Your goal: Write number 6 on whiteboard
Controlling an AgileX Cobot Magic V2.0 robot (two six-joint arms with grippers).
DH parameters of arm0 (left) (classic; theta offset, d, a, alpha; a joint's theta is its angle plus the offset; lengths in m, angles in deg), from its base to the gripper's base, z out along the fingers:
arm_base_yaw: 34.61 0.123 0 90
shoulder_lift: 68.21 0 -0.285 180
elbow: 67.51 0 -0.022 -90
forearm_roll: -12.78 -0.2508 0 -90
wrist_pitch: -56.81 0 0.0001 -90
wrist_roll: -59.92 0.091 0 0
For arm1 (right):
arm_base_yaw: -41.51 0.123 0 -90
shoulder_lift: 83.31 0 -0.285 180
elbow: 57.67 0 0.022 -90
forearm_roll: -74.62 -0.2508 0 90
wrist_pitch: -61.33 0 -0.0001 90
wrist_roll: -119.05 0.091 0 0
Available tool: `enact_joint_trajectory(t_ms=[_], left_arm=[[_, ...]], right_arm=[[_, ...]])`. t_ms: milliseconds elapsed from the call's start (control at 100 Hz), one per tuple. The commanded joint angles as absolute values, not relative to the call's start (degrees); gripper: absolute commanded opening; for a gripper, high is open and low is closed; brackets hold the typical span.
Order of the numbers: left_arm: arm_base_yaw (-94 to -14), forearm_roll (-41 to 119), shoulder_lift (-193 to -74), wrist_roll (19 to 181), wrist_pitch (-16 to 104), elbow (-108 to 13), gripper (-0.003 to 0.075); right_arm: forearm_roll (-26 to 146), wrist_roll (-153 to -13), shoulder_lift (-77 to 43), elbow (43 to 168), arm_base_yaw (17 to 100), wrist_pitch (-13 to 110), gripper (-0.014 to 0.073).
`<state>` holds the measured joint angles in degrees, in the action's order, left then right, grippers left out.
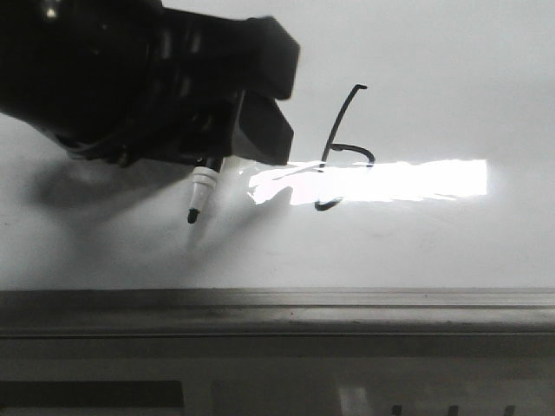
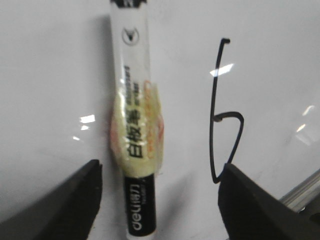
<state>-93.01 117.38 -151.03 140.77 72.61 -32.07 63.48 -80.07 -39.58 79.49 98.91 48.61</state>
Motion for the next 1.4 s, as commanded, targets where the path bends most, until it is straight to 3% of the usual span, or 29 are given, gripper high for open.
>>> enact_joint_trajectory(t_ms=[0,150,230,460,580,770,1390], left_arm=[[-91.14,119.46,-148.92,140.31,80.06,-33.51,0.0534],[-91.14,118.81,-141.22,141.29,73.27,-34.10,0.0529],[-91.14,118.64,-136.27,144.03,72.45,-33.12,0.0464],[-91.14,118.64,-115.50,149.76,70.68,-23.13,-0.0022],[-91.14,118.54,-104.33,149.92,67.64,-16.77,-0.0020],[-91.14,118.64,-96.17,149.92,67.65,-12.86,-0.0020],[-91.14,118.64,-95.50,149.92,67.64,-11.90,-0.0020]], right_arm=[[65.09,-80.40,-39.80,80.96,98.67,53.43,-0.0064],[65.88,-80.40,-39.94,80.96,98.67,53.44,-0.0064],[65.79,-80.40,-40.60,80.96,98.67,53.01,-0.0064],[68.22,-80.40,-45.92,80.13,97.47,45.62,-0.0040],[68.47,-80.40,-51.67,76.25,94.51,46.24,-0.0040],[69.39,-80.40,-58.76,71.64,92.21,54.79,-0.0043],[69.27,-80.40,-59.88,71.54,92.21,55.64,-0.0043]])
